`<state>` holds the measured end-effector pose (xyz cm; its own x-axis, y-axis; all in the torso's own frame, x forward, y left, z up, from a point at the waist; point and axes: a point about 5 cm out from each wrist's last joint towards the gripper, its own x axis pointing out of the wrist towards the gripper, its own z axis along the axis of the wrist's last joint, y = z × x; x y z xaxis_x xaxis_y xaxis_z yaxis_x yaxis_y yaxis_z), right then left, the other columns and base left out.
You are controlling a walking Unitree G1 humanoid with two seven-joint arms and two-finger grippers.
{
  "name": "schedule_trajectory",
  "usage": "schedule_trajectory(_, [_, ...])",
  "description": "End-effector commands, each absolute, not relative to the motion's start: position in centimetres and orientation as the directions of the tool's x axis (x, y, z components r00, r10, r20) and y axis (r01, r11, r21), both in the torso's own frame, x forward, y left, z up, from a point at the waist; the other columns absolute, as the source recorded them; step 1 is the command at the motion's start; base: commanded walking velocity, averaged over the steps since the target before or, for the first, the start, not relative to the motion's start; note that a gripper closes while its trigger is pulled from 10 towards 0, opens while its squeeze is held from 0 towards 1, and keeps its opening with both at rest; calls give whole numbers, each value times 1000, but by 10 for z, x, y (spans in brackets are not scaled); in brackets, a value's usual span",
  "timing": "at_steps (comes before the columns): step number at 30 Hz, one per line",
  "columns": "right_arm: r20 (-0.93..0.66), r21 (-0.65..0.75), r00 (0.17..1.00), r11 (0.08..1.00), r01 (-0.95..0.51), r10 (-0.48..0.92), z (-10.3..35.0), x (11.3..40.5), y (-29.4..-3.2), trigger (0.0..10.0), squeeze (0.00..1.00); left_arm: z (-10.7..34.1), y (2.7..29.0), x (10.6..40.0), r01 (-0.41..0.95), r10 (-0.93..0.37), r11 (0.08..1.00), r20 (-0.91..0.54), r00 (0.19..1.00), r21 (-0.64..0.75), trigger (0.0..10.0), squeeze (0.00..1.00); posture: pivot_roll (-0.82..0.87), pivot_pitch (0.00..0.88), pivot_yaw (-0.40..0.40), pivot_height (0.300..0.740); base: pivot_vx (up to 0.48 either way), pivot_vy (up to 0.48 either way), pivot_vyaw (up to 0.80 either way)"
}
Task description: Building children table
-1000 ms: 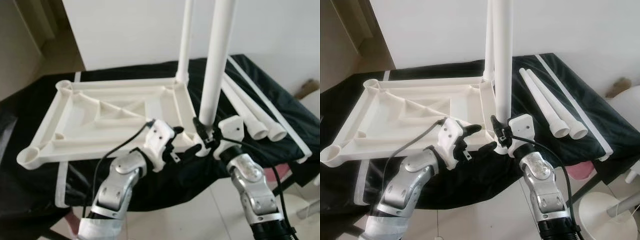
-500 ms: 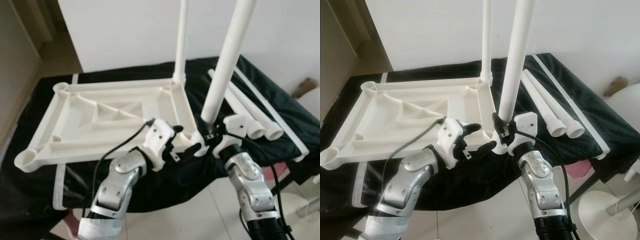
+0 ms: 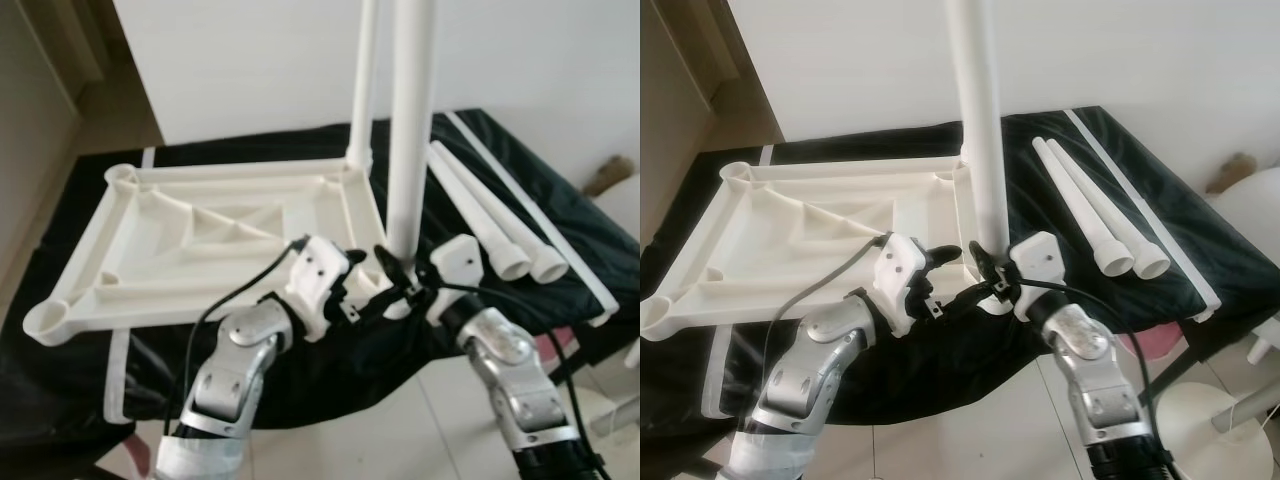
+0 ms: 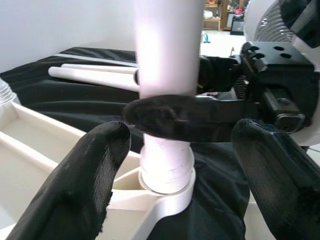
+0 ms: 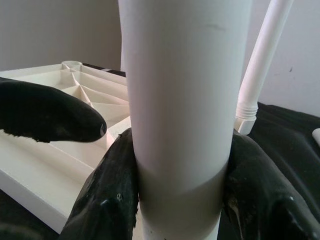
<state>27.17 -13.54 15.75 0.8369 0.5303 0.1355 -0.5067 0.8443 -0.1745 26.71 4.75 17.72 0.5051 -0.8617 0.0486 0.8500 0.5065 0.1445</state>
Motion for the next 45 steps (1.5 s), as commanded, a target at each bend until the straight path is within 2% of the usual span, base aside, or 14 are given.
schedule_trajectory(1, [1, -35, 831, 830, -556, 557, 126, 265, -132, 10000, 0, 180, 52, 272, 772, -784, 620, 68, 617, 140, 10000, 0, 31, 0, 17, 740, 0, 0, 0])
schedule_trajectory(14, [1, 177, 878, 864, -472, 479, 124, 269, -143, 10000, 0, 182, 53, 273, 770, -782, 623, 67, 620, 139, 10000, 0, 24, 4, 22, 740, 0, 0, 0])
schedule_trajectory(22, [-23, 193, 897, 883, -428, 441, 121, 272, -150, 10000, 0, 183, 54, 274, 768, -780, 625, 68, 622, 139, 10000, 0, 27, 3, 23, 740, 0, 0, 0])
schedule_trajectory(26, [-28, 135, 898, 892, -432, 439, 122, 272, -149, 10000, 0, 183, 54, 274, 768, -779, 626, 68, 623, 138, 10000, 0, 28, 2, 23, 740, 0, 0, 0])
schedule_trajectory(28, [-35, 26, 891, 891, -452, 453, 123, 272, -146, 10000, 0, 183, 55, 274, 766, -777, 628, 67, 626, 139, 10000, 0, 29, 3, 22, 740, 0, 0, 0])
schedule_trajectory(32, [-37, -64, 870, 868, -493, 492, 123, 269, -141, 10000, 0, 183, 56, 275, 763, -775, 632, 67, 629, 139, 10000, 0, 30, 4, 24, 740, 0, 0, 0])
schedule_trajectory(39, [-13, -88, 861, 858, -507, 508, 123, 266, -140, 10000, 0, 184, 57, 275, 761, -773, 634, 67, 631, 137, 10000, 0, 32, 1, 24, 740, 0, 0, 0])
schedule_trajectory(45, [48, 112, 911, 904, -413, 410, 110, 260, -158, 10000, 0, 185, 58, 276, 758, -770, 637, 69, 634, 142, 10000, 0, 34, 0, 25, 740, 0, 0, 0])
